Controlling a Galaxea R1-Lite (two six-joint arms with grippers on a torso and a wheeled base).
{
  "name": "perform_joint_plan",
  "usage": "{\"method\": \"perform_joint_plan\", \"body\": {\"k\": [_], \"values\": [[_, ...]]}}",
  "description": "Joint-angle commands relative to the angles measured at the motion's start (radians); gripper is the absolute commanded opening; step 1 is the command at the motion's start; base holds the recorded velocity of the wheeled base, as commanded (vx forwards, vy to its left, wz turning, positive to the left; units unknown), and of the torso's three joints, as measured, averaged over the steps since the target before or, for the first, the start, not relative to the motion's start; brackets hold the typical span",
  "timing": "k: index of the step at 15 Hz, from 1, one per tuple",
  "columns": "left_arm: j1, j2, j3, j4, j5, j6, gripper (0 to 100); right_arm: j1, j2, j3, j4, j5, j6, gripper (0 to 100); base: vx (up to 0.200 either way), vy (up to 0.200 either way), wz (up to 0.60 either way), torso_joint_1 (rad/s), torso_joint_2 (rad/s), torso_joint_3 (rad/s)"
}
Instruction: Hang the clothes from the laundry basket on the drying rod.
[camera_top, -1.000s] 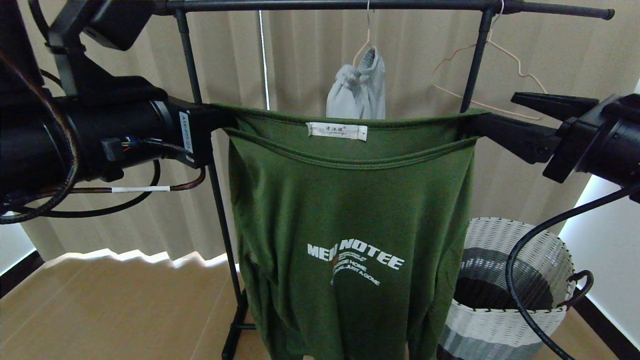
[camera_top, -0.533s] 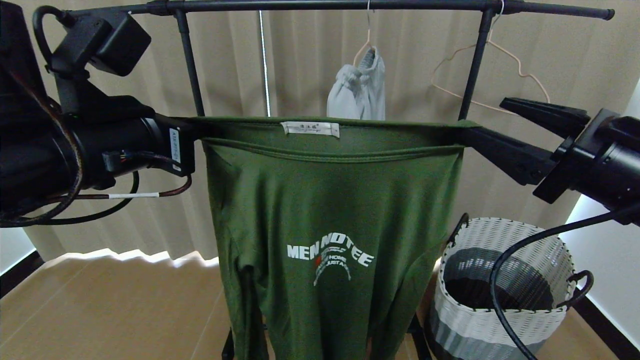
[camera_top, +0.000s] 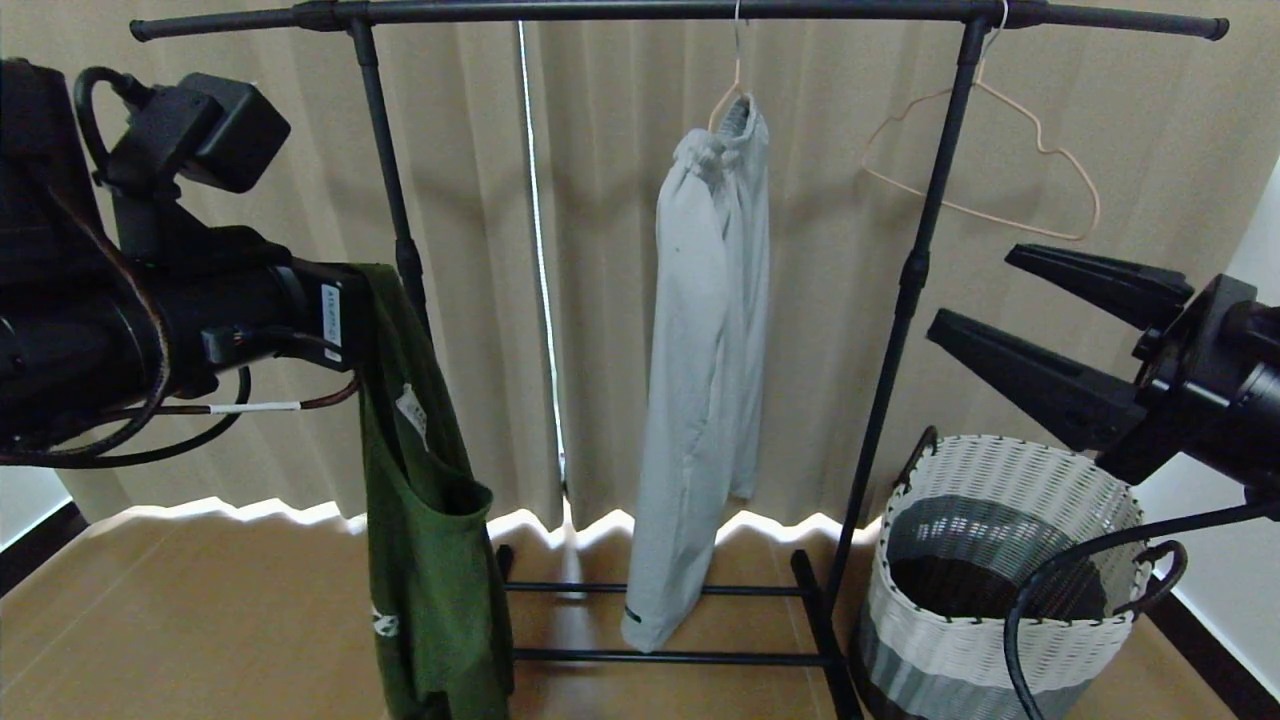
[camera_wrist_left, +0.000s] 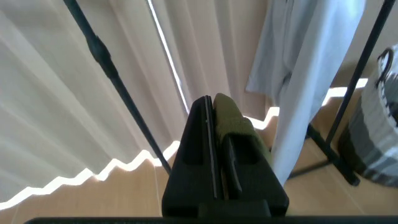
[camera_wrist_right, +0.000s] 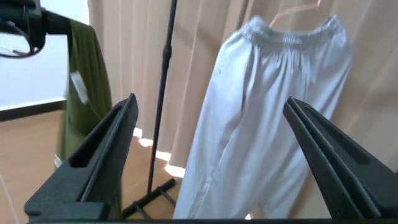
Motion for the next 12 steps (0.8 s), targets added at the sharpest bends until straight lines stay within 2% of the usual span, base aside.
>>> {"method": "perform_joint_plan", "body": {"k": [1,3,4,5,6,10,12], "values": [[0.004,-0.006,0.030,-0.005,0.001,0.000,0,-0.038,-0.019,0.056,0.005,-0.017,-0.030,100,0.000,0.000,0.00,0.000,0.00,0.000],[0.026,-0.054,0.059,-0.019,-0.001,0.000,0,-0.155,-0.039,0.154,0.011,-0.032,-0.162,100,0.000,0.000,0.00,0.000,0.00,0.000],[0.027,-0.066,0.066,-0.019,-0.001,0.000,0,-0.179,-0.042,0.180,0.013,-0.035,-0.190,100,0.000,0.000,0.00,0.000,0.00,0.000],[0.030,-0.109,0.097,-0.017,-0.001,0.002,0,-0.253,-0.043,0.237,0.008,-0.081,-0.234,100,0.000,0.000,0.00,0.000,0.00,0.000],[0.035,-0.130,0.118,-0.019,-0.001,0.009,0,-0.281,-0.042,0.272,-0.004,-0.126,-0.245,100,0.000,0.000,0.00,0.000,0.00,0.000],[0.035,-0.215,0.183,-0.019,-0.001,0.032,0,-0.285,-0.037,0.396,-0.150,-0.131,-0.237,100,0.000,0.000,0.00,0.000,0.00,0.000],[0.037,-0.239,0.195,-0.019,-0.001,0.037,0,-0.288,-0.033,0.416,-0.173,-0.132,-0.239,100,0.000,0.000,0.00,0.000,0.00,0.000]]}}
